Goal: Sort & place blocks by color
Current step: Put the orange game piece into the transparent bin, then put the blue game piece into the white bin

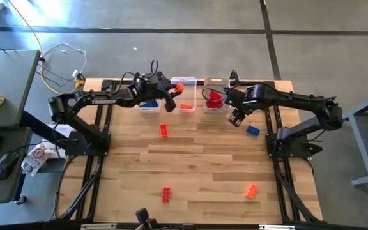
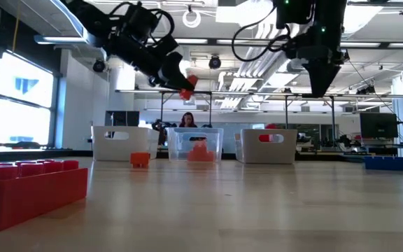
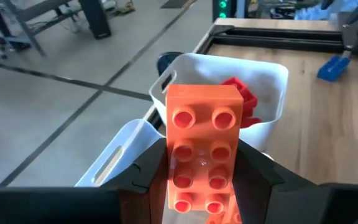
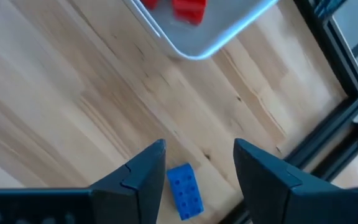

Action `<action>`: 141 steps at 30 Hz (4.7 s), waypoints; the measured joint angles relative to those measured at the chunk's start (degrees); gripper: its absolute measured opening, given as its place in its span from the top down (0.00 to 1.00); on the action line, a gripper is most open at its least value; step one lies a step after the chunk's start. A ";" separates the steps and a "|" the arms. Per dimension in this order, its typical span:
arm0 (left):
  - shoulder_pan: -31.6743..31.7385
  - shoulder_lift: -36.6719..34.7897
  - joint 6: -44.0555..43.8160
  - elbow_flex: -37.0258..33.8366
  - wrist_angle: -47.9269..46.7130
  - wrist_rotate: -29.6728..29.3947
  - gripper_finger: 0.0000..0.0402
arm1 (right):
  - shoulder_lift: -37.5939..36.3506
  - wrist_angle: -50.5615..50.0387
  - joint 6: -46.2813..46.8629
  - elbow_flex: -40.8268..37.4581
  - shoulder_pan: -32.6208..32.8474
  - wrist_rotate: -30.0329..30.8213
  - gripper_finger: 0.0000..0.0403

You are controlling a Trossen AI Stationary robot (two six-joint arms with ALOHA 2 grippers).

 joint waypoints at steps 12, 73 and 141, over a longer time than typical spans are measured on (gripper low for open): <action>2.79 6.70 0.01 2.29 0.11 5.02 0.70 | 0.05 -4.20 0.36 0.00 -0.20 -2.61 0.49; 1.13 1.39 -5.53 2.72 -2.75 8.00 0.47 | 0.12 11.64 0.33 -27.74 -0.20 -5.23 0.49; -0.45 -4.41 -4.01 2.72 -13.34 1.88 0.47 | -3.36 15.83 16.14 -9.85 15.28 -1.67 0.74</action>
